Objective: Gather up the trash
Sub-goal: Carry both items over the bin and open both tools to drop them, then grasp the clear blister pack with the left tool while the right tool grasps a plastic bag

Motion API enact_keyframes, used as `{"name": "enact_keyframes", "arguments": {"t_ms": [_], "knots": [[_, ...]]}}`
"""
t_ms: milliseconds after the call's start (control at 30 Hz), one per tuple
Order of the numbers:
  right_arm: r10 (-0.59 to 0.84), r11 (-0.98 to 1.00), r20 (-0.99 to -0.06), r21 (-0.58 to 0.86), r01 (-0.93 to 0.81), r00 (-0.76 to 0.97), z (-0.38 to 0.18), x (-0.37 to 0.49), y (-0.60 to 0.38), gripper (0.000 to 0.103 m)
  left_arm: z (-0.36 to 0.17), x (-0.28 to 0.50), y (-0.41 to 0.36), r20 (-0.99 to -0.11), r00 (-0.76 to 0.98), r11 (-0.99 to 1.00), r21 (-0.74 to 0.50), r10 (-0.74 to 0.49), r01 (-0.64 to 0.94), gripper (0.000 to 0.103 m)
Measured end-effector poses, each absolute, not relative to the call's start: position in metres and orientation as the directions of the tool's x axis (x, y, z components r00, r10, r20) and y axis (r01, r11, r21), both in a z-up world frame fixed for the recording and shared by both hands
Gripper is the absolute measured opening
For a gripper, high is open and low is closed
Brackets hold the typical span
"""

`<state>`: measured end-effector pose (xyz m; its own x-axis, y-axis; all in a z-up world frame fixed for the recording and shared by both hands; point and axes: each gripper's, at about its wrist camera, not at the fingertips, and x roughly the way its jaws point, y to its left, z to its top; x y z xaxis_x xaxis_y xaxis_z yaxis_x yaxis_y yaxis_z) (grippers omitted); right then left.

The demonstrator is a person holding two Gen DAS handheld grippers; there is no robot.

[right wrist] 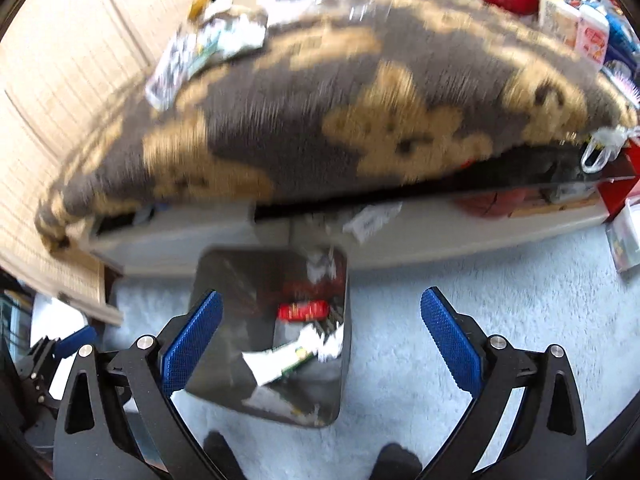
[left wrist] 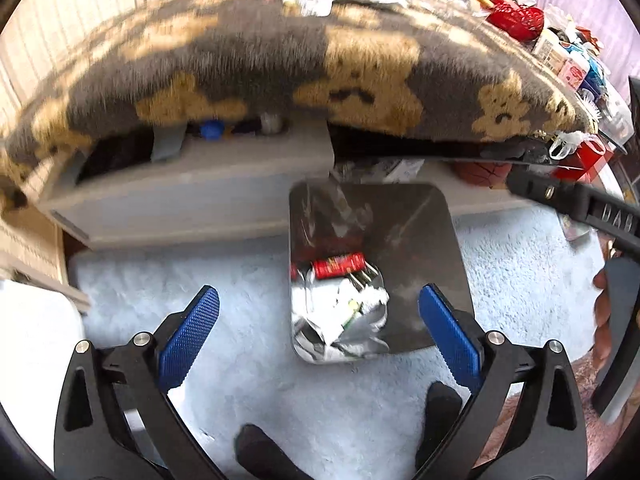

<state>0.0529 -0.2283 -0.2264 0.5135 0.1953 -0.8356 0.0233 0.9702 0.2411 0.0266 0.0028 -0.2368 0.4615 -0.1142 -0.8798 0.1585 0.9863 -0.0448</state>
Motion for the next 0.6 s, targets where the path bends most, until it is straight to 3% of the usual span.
{"name": "enact_keyframes", "arguments": {"t_ms": [600], "knots": [[0.083, 0.974, -0.721, 0.203, 0.096, 0.688, -0.152, 0.175, -0.291, 0.1, -0.154, 0.16, -0.009, -0.788, 0.605, 0.988, -0.033, -0.119, 0.152, 0.094]]}}
